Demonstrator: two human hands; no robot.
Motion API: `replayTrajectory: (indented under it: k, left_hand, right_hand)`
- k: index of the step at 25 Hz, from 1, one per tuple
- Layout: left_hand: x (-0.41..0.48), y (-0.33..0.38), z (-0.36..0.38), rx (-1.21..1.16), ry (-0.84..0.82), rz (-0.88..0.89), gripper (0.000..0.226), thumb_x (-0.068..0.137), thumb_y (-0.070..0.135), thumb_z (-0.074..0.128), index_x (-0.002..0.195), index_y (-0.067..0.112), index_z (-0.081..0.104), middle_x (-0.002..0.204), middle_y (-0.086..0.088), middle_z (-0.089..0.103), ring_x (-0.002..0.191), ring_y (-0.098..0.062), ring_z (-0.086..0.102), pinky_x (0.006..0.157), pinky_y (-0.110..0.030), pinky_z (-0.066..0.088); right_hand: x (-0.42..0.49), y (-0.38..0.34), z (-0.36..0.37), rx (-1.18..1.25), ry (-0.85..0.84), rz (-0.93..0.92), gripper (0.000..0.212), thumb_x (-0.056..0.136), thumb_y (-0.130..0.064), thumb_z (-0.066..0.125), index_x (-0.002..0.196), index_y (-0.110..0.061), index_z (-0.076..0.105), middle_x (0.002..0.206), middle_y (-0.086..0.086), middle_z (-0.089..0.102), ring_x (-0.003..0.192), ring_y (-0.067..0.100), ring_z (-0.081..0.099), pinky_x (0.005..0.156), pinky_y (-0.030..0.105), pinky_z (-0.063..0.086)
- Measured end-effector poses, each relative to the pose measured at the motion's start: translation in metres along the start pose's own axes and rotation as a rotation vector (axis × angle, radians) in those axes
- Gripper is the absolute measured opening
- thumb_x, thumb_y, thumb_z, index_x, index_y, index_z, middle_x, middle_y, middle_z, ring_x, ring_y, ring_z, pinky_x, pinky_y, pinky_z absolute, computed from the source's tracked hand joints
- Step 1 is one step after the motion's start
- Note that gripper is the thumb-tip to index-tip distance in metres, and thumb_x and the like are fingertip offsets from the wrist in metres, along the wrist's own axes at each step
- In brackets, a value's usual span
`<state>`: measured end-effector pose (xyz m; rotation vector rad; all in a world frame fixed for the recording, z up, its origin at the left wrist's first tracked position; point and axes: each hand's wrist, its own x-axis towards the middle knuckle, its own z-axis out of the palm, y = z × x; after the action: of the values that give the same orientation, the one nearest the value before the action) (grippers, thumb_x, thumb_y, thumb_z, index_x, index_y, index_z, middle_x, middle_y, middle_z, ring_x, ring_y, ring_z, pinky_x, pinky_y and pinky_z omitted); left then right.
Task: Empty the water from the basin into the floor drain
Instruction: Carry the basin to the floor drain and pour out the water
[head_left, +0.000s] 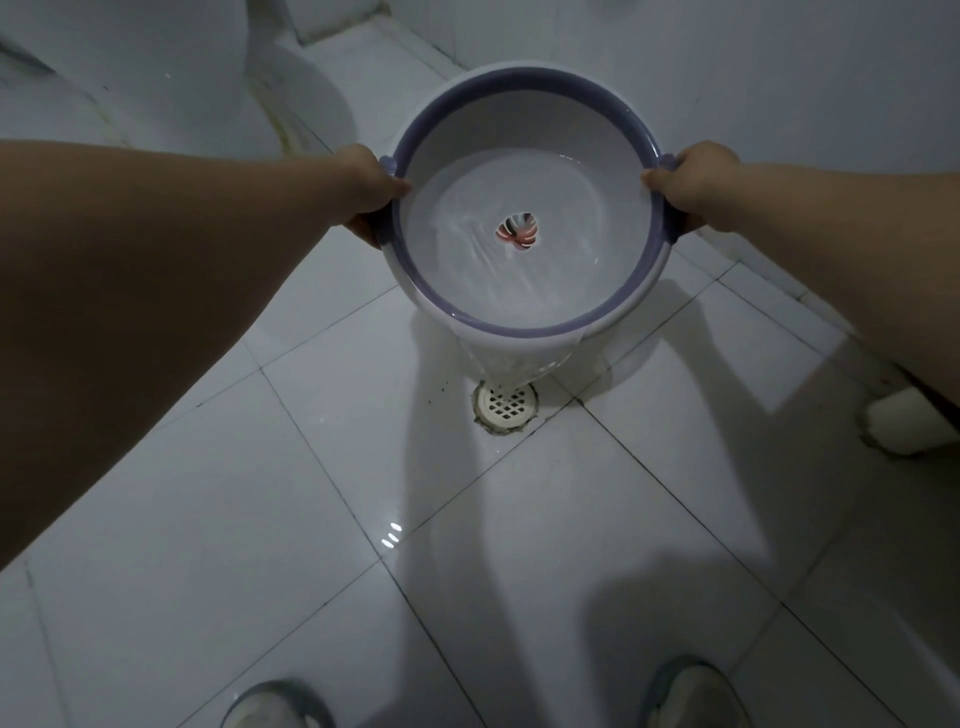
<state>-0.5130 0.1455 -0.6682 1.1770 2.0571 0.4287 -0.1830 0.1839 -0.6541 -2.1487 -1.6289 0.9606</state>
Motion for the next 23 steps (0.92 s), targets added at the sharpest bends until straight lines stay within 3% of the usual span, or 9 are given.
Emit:
replayTrajectory:
  k: [5, 7, 12, 18, 21, 23]
  left_hand:
    - [-0.002, 0.002, -0.002, 0.008, 0.007, 0.011, 0.047, 0.095, 0.033, 0.058, 0.125, -0.002, 0.051, 0.077, -0.014, 0.064, 0.059, -0.026, 0.067, 0.030, -0.028, 0.049]
    - [-0.002, 0.003, -0.002, -0.004, 0.005, 0.018, 0.048, 0.094, 0.033, 0.059, 0.125, -0.003, 0.051, 0.077, -0.015, 0.064, 0.058, -0.026, 0.067, 0.029, -0.028, 0.049]
    - [-0.004, 0.005, -0.005, -0.011, 0.007, 0.032, 0.051, 0.094, 0.033, 0.060, 0.127, -0.004, 0.050, 0.077, -0.015, 0.065, 0.057, -0.026, 0.067, 0.030, -0.029, 0.050]
    - [-0.008, 0.009, -0.005, -0.008, 0.021, 0.038, 0.050, 0.094, 0.032, 0.060, 0.129, -0.003, 0.049, 0.077, -0.015, 0.063, 0.057, -0.027, 0.067, 0.030, -0.029, 0.050]
    - [-0.008, 0.009, -0.006, -0.005, 0.018, 0.043, 0.051, 0.094, 0.032, 0.060, 0.130, -0.003, 0.049, 0.077, -0.015, 0.064, 0.058, -0.026, 0.067, 0.031, -0.031, 0.052]
    - [-0.008, 0.009, -0.007, -0.008, 0.021, 0.048, 0.052, 0.094, 0.033, 0.060, 0.130, -0.003, 0.049, 0.078, -0.015, 0.064, 0.060, -0.027, 0.068, 0.035, -0.034, 0.055]
  right_hand:
    - [-0.001, -0.002, -0.002, 0.047, 0.007, -0.006, 0.046, 0.095, -0.035, 0.055, 0.128, -0.004, 0.052, 0.090, 0.018, 0.064, 0.077, 0.034, 0.065, 0.078, 0.039, 0.056]
    - [-0.003, -0.002, -0.003, 0.046, -0.002, -0.003, 0.045, 0.094, -0.035, 0.055, 0.127, -0.004, 0.053, 0.081, 0.012, 0.064, 0.075, 0.031, 0.065, 0.086, 0.038, 0.055]
    - [-0.003, -0.001, -0.008, 0.057, 0.021, -0.030, 0.049, 0.095, -0.036, 0.055, 0.127, 0.000, 0.052, 0.111, 0.023, 0.067, 0.088, 0.035, 0.067, 0.088, 0.044, 0.056]
    - [-0.004, -0.002, -0.011, 0.046, 0.024, -0.011, 0.051, 0.094, -0.036, 0.055, 0.126, 0.003, 0.051, 0.102, 0.023, 0.066, 0.078, 0.036, 0.066, 0.079, 0.041, 0.056]
    - [-0.005, -0.002, -0.011, 0.030, 0.026, -0.030, 0.049, 0.094, -0.037, 0.055, 0.125, 0.001, 0.052, 0.110, 0.024, 0.067, 0.092, 0.040, 0.068, 0.088, 0.046, 0.055]
    - [-0.006, -0.003, -0.011, 0.040, 0.025, -0.032, 0.051, 0.094, -0.037, 0.055, 0.126, 0.003, 0.052, 0.112, 0.025, 0.066, 0.091, 0.039, 0.068, 0.086, 0.046, 0.056]
